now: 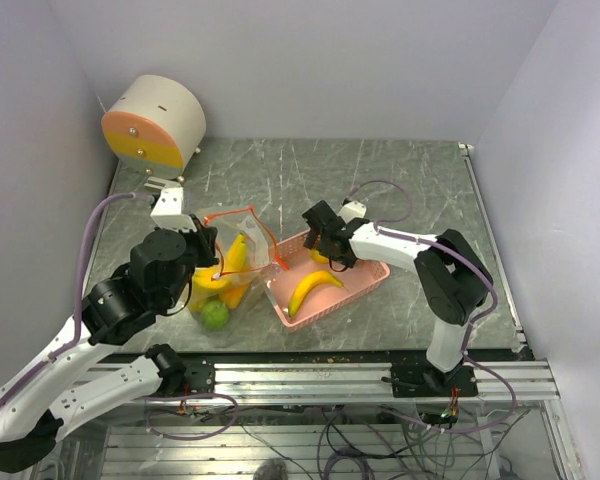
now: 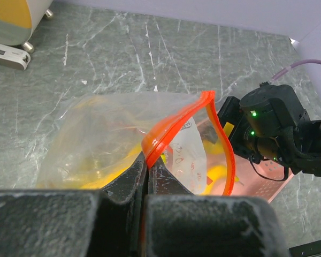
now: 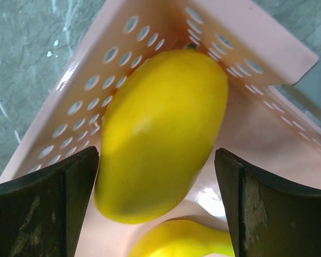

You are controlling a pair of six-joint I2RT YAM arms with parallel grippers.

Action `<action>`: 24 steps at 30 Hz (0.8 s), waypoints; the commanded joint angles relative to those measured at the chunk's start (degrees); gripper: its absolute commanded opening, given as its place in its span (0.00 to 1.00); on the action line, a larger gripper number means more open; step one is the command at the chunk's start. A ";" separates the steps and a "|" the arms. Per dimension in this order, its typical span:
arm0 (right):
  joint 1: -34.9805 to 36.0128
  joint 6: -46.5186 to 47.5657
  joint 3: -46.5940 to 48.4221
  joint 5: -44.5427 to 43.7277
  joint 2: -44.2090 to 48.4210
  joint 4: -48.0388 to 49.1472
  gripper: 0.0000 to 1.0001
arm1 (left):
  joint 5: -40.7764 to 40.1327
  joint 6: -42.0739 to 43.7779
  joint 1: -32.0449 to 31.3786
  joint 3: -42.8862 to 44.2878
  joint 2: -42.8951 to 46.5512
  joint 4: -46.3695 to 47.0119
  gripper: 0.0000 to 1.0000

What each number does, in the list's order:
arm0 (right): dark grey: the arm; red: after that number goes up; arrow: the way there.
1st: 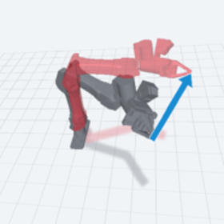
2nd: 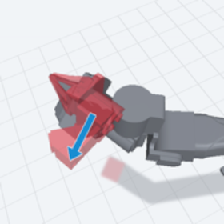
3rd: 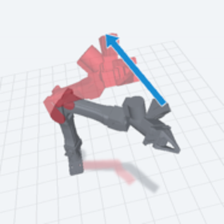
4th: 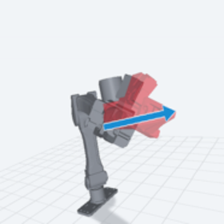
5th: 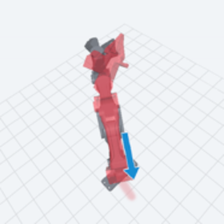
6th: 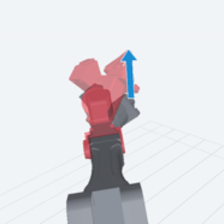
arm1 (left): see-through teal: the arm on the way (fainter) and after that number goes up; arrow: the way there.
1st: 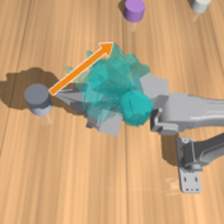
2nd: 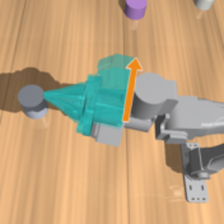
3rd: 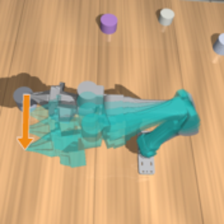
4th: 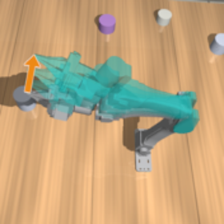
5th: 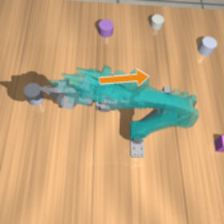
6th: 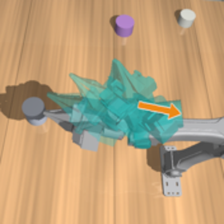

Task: Place the food in the zip-top bag and seal the zipper
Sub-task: Pick up the fake fruit from the bin.

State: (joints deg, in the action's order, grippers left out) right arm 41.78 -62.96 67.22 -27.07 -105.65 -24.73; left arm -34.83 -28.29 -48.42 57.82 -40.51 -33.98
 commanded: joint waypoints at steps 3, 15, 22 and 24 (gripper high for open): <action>-0.69 1.69 -1.41 -6.72 -2.09 1.62 0.83 | -1.06 0.54 0.26 -0.93 0.54 0.14 0.07; 1.12 10.82 -4.94 -11.13 4.51 3.25 0.32 | -1.58 -0.56 0.28 -1.23 0.77 -0.90 0.07; 11.12 28.25 -7.92 -3.42 21.32 13.06 0.32 | -1.53 -1.18 0.32 -1.91 0.87 -0.83 0.07; 11.90 31.88 -9.37 4.81 26.25 17.70 0.32 | -1.38 -1.40 0.26 -2.09 0.81 -0.89 0.07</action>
State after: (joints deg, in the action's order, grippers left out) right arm 50.94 -42.81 59.83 -32.91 -88.66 -17.43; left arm -35.42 -28.99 -48.42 56.38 -40.07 -35.07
